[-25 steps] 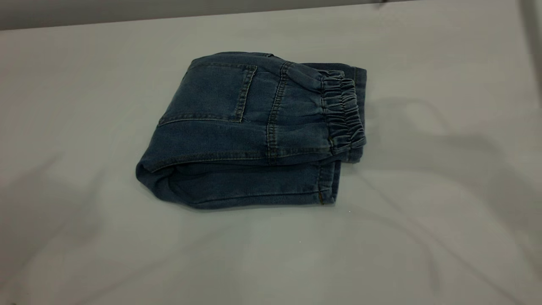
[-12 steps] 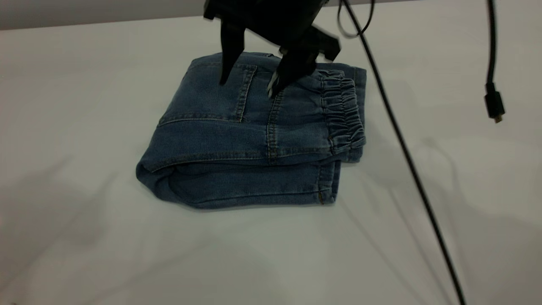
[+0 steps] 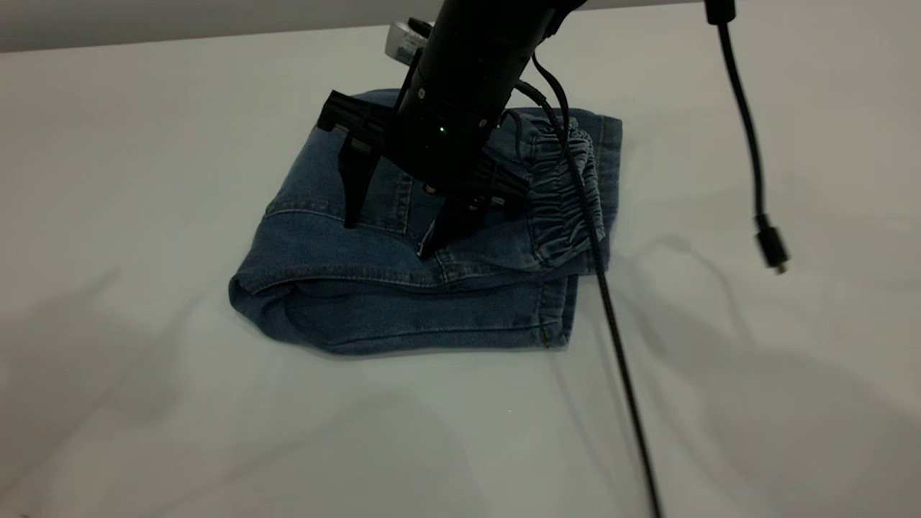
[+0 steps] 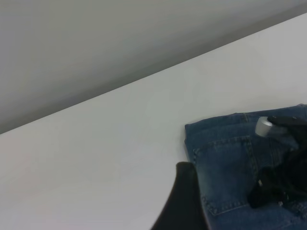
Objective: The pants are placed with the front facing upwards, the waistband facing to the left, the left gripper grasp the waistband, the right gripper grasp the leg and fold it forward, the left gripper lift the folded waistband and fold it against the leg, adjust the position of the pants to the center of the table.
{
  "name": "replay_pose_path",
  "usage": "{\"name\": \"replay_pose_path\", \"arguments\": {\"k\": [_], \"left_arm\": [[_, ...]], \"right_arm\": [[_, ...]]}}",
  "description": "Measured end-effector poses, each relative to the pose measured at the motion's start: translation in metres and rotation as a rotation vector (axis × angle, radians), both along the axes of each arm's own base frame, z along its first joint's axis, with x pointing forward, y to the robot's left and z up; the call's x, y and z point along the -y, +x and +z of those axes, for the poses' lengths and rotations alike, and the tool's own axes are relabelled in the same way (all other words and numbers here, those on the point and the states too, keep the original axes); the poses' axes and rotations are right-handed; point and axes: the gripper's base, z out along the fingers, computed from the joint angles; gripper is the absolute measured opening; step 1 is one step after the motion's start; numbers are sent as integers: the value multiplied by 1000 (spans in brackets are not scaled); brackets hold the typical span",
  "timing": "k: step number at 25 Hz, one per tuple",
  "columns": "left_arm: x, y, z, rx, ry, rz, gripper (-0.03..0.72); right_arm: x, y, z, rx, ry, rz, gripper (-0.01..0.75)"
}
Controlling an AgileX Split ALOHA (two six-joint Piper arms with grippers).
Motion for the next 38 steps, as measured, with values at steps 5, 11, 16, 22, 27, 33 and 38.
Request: {"name": "replay_pose_path", "arguments": {"k": [5, 11, 16, 22, 27, 33, 38], "left_arm": [[0, 0, 0, -2, 0, -1, 573], [0, 0, 0, 0, 0, 0, 573], [2, 0, 1, -1, -30, -5, 573], [2, 0, 1, 0, -30, -6, 573], [2, -1, 2, 3, -30, -6, 573], [-1, -19, 13, 57, -14, -5, 573], [-3, -48, 22, 73, 1, -9, 573]], "right_arm": [[0, -9, -3, 17, -79, 177, 442], [10, -34, -7, -120, -268, 403, 430], [18, -37, 3, -145, -346, 466, 430], [-1, -10, 59, 60, -256, 441, 441], [-13, -3, 144, 168, -153, 475, 442], [-5, -6, 255, 458, -111, 556, 442], [13, -36, 329, 618, -8, 604, 442]]}}
